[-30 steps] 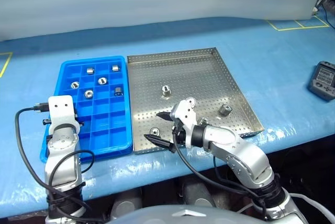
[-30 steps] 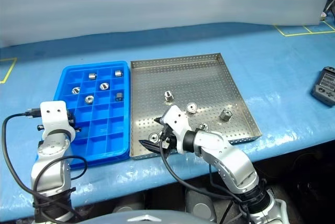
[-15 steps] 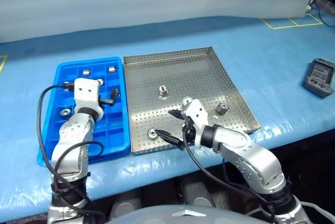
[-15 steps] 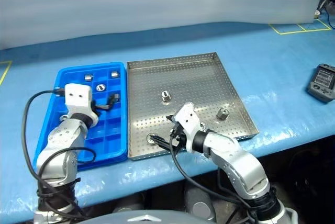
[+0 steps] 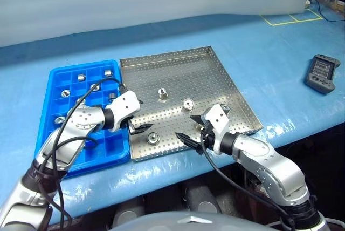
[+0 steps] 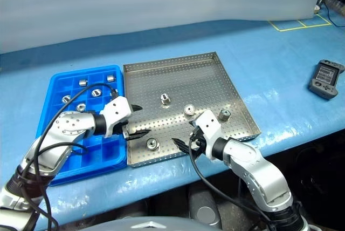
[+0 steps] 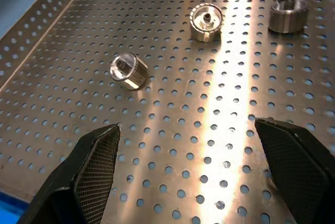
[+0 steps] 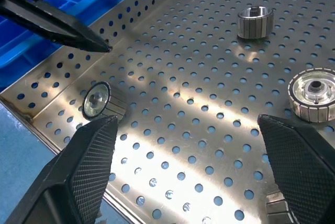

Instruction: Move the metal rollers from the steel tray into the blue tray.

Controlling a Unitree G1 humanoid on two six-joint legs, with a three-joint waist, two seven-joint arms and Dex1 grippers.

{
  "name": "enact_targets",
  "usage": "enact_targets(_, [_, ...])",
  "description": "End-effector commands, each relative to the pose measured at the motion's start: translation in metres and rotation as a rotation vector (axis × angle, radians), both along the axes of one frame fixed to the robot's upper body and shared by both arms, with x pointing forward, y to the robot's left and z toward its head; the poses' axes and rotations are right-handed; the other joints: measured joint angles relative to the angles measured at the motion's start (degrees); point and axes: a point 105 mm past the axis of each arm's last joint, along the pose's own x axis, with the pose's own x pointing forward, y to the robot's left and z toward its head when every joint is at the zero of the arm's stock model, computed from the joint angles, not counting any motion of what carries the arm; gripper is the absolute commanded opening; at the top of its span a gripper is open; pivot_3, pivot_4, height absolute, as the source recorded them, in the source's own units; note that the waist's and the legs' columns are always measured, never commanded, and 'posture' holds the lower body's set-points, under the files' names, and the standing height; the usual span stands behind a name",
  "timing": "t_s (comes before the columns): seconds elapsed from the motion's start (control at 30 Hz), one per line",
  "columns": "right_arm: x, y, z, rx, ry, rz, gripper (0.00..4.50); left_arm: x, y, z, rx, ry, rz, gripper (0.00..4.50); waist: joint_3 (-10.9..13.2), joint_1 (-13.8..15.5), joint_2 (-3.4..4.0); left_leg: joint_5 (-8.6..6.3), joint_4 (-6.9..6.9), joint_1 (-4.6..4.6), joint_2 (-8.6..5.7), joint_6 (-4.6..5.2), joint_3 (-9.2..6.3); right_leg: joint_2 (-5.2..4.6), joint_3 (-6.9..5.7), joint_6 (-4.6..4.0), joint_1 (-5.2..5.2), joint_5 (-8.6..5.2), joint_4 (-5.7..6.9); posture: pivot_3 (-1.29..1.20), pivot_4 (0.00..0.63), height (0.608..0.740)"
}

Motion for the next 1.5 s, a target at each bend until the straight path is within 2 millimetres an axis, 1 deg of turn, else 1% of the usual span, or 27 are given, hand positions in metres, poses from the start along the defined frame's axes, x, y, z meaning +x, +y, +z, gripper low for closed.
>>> enact_targets(0.03, [-0.002, 0.004, 0.011, 0.023, -0.042, 0.004, 4.5, -0.007, -0.012, 0.0, 0.05, 0.017, -0.136, 4.48, 0.0, -0.13, -0.01, 0.0, 0.0, 0.0, 0.0, 0.01, 0.01, 0.0, 0.01, 0.01, 0.0, 0.0, 0.0, -0.13, 0.15, 0.74])
enact_targets(0.23, [-0.004, 0.006, 0.008, 0.029, -0.034, 0.004, 4.5, -0.015, -0.021, -0.007, 0.136, 0.06, -0.269, 4.48, 0.01, -0.58, -0.01, 0.0, 0.0, -0.03, 0.01, 0.01, 0.02, 0.01, 0.03, 0.0, -0.06, 0.0, 0.02, -0.14, 0.15, 0.74])
enact_targets(0.4, [-0.005, 0.009, 0.008, 0.037, -0.031, 0.009, 4.5, -0.016, -0.019, -0.015, 0.202, 0.069, -0.3, 4.48, 0.01, -0.73, -0.01, -0.01, 0.0, -0.02, 0.01, 0.01, 0.04, 0.02, 0.06, 0.0, -0.07, 0.0, 0.02, -0.14, 0.15, 0.74])
enact_targets(0.57, [-0.005, 0.011, 0.008, 0.041, -0.035, 0.013, 4.5, -0.024, -0.016, -0.025, 0.284, 0.089, -0.359, 4.48, 0.02, -0.68, -0.01, -0.01, 0.0, -0.05, 0.01, 0.02, 0.05, 0.02, 0.07, 0.01, -0.09, 0.0, 0.02, -0.13, 0.15, 0.74])
enact_targets(0.7, [-0.003, 0.012, 0.009, 0.044, -0.04, 0.018, 4.5, -0.028, -0.018, -0.031, 0.324, 0.093, -0.408, 4.48, 0.02, -0.7, -0.01, -0.01, 0.0, -0.04, 0.01, 0.02, 0.06, 0.02, 0.07, 0.0, -0.09, 0.0, 0.03, -0.13, 0.15, 0.74])
enact_targets(0.9, [-0.001, 0.014, 0.011, 0.044, -0.051, 0.023, 4.5, -0.027, -0.021, -0.039, 0.374, 0.083, -0.424, 4.48, 0.01, -0.71, -0.01, -0.02, -0.01, -0.02, 0.03, 0.03, 0.07, 0.05, 0.09, 0.0, -0.09, 0.0, 0.04, -0.13, 0.15, 0.74])
enact_targets(1.0, [-0.001, 0.015, 0.011, 0.035, -0.059, 0.025, 4.5, -0.024, -0.018, -0.045, 0.423, 0.073, -0.414, 3.92, 0.01, -0.75, -0.01, -0.03, 0.0, -0.02, 0.03, 0.05, 0.08, 0.05, 0.09, 0.0, -0.09, 0.0, 0.04, -0.14, 0.15, 0.74])
enact_targets(1.2, [-0.001, 0.016, 0.013, 0.034, -0.063, 0.028, 4.5, -0.027, -0.02, -0.048, 0.416, 0.082, -0.42, 1.89, 0.01, -1.12, -0.01, -0.03, 0.0, 0.02, 0.08, 0.05, 0.1, 0.1, 0.13, 0.0, -0.08, 0.0, 0.1, -0.13, 0.15, 0.74])
enact_targets(1.27, [0.0, 0.016, 0.012, 0.032, -0.064, 0.03, 4.5, -0.028, -0.02, -0.049, 0.411, 0.082, -0.415, 1.81, 0.01, -1.11, -0.01, -0.03, 0.0, 0.04, 0.09, 0.05, 0.1, 0.12, 0.13, 0.0, -0.06, 0.0, 0.11, -0.13, 0.15, 0.74])
enact_targets(1.37, [-0.001, 0.018, 0.013, 0.031, -0.063, 0.041, 4.5, -0.026, -0.023, -0.044, 0.336, 0.068, -0.363, 1.81, 0.0, -1.09, 0.0, -0.03, 0.0, 0.06, 0.08, 0.06, 0.11, 0.11, 0.14, 0.0, -0.04, 0.0, 0.1, -0.12, 0.15, 0.74])
enact_targets(1.43, [-0.001, 0.019, 0.013, 0.032, -0.065, 0.05, 4.5, -0.019, -0.027, -0.033, 0.238, 0.027, -0.28, 1.81, 0.0, -1.06, 0.0, -0.03, 0.01, 0.05, 0.08, 0.06, 0.11, 0.1, 0.15, 0.0, -0.05, 0.0, 0.1, -0.12, 0.15, 0.74])
enact_targets(1.5, [-0.002, 0.021, 0.014, 0.034, -0.068, 0.06, 4.5, -0.003, -0.03, -0.015, 0.09, -0.055, -0.126, 1.81, 0.02, -0.81, -0.02, -0.03, 0.02, 0.03, 0.08, 0.06, 0.12, 0.09, 0.16, 0.02, -0.08, 0.01, 0.09, -0.12, 0.15, 0.74])
